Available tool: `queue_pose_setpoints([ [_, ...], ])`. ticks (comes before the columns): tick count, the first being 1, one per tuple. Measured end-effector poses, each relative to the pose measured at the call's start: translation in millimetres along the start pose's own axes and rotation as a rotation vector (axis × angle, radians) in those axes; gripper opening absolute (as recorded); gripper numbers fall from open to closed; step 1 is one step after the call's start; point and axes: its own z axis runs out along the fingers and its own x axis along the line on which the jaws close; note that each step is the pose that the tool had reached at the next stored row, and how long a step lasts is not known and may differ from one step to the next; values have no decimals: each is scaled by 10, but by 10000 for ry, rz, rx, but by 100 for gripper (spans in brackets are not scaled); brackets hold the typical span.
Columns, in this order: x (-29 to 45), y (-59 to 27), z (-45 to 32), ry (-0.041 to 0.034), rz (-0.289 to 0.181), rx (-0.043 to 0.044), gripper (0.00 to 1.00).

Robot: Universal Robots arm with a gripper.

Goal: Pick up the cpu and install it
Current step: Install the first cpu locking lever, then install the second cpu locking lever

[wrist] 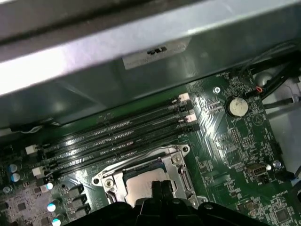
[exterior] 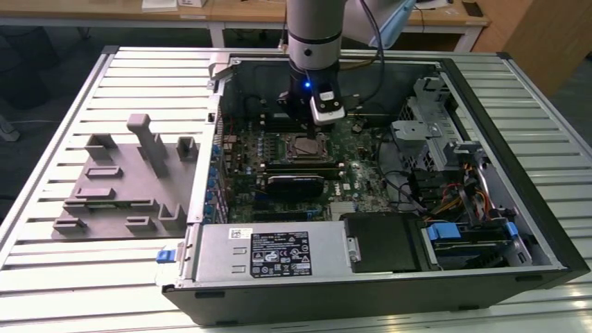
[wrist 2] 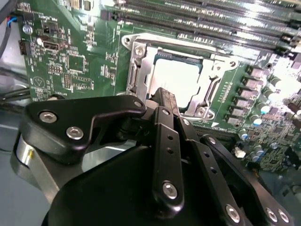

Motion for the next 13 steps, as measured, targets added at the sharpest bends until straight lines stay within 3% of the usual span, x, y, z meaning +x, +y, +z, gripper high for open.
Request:
queue_pose_setpoints([
  [13,-6,-51,8,1,0,0,11],
])
